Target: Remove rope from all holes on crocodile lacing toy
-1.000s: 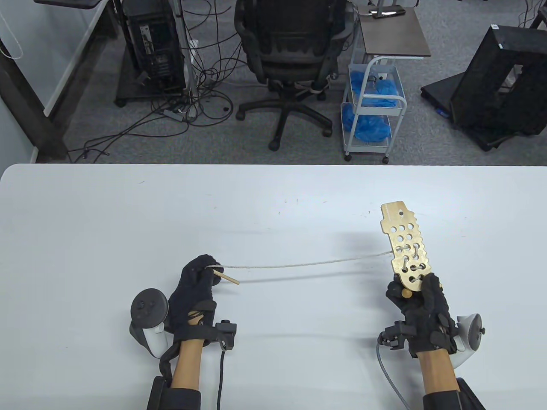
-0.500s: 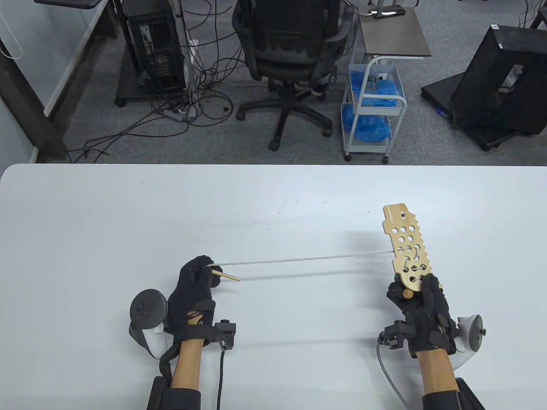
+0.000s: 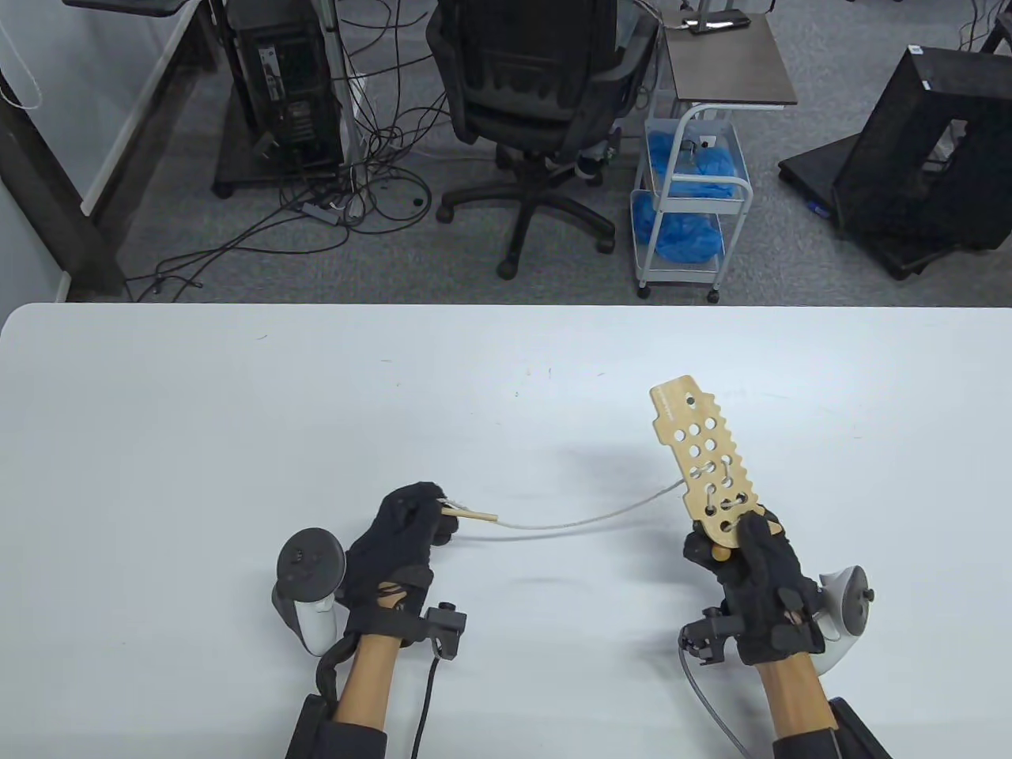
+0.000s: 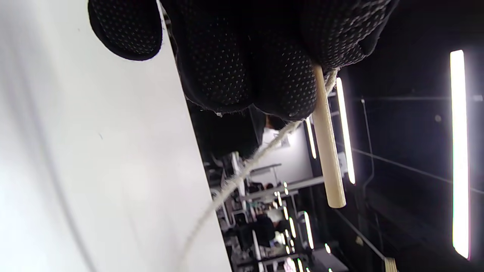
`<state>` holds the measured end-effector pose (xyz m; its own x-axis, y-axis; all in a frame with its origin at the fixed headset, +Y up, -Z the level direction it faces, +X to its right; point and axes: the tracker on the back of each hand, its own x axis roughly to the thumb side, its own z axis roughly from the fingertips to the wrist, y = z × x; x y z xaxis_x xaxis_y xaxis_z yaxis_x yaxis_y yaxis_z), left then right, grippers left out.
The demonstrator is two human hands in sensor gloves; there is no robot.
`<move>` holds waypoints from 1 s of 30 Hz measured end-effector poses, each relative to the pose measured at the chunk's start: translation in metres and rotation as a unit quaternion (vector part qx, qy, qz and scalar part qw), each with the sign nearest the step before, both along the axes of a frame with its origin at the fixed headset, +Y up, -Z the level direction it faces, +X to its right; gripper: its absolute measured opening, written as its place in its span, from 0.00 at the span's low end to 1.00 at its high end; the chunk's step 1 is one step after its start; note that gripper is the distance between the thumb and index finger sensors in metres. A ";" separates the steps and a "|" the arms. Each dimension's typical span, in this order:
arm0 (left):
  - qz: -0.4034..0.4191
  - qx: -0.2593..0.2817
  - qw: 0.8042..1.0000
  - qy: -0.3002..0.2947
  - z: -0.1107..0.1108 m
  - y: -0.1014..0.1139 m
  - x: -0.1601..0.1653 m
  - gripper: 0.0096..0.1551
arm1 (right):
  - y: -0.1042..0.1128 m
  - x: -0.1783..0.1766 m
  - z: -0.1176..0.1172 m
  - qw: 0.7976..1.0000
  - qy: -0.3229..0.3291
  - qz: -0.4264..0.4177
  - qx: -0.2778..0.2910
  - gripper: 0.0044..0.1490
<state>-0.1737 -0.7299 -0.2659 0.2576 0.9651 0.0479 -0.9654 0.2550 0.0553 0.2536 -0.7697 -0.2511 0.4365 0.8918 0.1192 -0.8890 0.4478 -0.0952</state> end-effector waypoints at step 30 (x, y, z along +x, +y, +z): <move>0.110 -0.055 0.959 -0.256 0.006 -0.010 0.070 0.23 | 0.013 -0.072 0.006 0.967 0.216 0.108 0.087 0.30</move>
<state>-0.1035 -0.7399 -0.2603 0.0162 0.9998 0.0083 -0.8901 0.0182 -0.4554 0.1813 -0.7572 -0.2454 0.2849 0.9505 0.1243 -0.9037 0.2230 0.3655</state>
